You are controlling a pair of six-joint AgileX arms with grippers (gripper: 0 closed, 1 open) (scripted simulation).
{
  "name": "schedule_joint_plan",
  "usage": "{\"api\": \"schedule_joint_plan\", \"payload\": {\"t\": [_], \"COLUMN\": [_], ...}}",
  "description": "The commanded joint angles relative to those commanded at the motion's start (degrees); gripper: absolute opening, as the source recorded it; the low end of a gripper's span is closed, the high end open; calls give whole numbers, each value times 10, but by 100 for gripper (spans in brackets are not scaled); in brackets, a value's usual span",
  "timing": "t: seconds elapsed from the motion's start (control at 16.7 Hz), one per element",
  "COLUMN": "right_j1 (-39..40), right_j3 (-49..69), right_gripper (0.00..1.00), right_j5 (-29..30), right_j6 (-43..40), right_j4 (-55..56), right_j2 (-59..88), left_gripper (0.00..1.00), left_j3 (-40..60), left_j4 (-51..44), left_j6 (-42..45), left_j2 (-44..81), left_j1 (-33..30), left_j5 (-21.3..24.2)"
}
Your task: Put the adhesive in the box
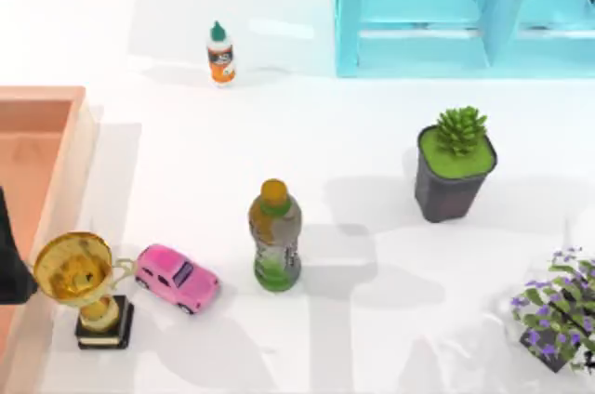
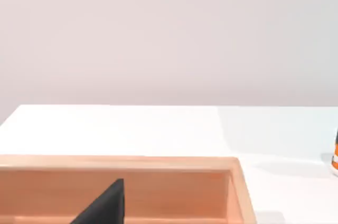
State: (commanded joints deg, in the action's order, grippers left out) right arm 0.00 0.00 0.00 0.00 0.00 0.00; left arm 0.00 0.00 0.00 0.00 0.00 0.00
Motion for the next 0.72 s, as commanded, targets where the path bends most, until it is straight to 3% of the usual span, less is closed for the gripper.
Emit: {"api": "schedule_joint_plan", "payload": {"t": [0.36,0.72], "right_j1": [0,0], "right_j3": [0,0], "right_gripper": [100,100], "right_j5": [0,0], "right_j6": [0,0], "right_j4": [0,0], "right_j2": [0,0], "left_gripper": [100,100], "left_j3": [31,150], "left_j4": [24,114], "left_j6": [-6,-30], "left_j2": [59,316], "left_j1": [-16,-76], "left_j5": [-13,-63]}}
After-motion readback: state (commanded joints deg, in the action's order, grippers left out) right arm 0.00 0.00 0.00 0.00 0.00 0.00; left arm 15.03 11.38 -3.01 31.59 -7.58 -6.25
